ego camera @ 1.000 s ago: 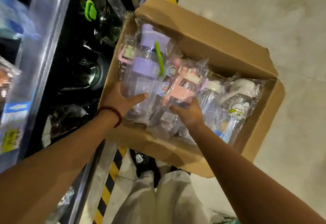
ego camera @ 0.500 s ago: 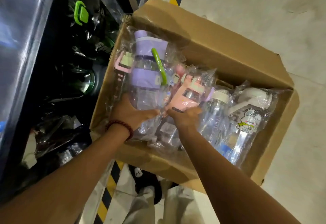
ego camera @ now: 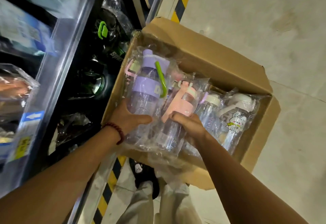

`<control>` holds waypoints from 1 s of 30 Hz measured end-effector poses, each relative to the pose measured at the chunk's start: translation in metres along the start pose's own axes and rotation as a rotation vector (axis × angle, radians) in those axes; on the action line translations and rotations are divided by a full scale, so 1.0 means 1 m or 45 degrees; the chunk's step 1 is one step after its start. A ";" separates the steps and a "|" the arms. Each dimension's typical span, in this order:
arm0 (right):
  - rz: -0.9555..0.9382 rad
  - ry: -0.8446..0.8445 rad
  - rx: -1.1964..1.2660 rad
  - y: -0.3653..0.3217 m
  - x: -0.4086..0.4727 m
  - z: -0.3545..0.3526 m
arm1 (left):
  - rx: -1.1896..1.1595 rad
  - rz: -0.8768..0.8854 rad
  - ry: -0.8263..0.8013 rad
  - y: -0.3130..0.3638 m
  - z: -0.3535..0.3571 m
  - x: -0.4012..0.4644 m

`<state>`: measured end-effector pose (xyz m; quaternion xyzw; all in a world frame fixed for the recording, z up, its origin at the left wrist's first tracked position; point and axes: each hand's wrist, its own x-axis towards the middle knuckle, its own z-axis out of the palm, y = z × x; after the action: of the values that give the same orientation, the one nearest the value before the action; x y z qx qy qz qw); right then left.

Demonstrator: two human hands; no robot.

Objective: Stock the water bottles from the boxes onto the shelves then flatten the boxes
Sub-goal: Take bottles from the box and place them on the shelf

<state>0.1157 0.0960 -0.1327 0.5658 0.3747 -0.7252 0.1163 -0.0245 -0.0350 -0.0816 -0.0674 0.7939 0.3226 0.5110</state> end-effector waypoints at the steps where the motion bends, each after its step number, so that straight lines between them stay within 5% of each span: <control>1: -0.022 -0.031 0.007 -0.002 -0.008 0.001 | -0.019 0.015 -0.006 0.001 -0.001 -0.008; 9: -0.118 -0.145 -0.039 -0.039 -0.079 0.012 | -0.134 0.147 0.004 0.019 -0.018 -0.075; 19: -0.522 -0.114 -0.120 -0.113 -0.196 0.001 | -0.394 0.464 0.177 0.081 -0.062 -0.179; 30: -0.813 -0.352 -0.396 -0.199 -0.319 0.007 | -0.754 0.719 0.425 0.109 -0.064 -0.308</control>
<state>0.0990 0.1476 0.2390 0.2931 0.6185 -0.7288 0.0185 0.0230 -0.0554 0.2470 -0.0426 0.7262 0.6478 0.2263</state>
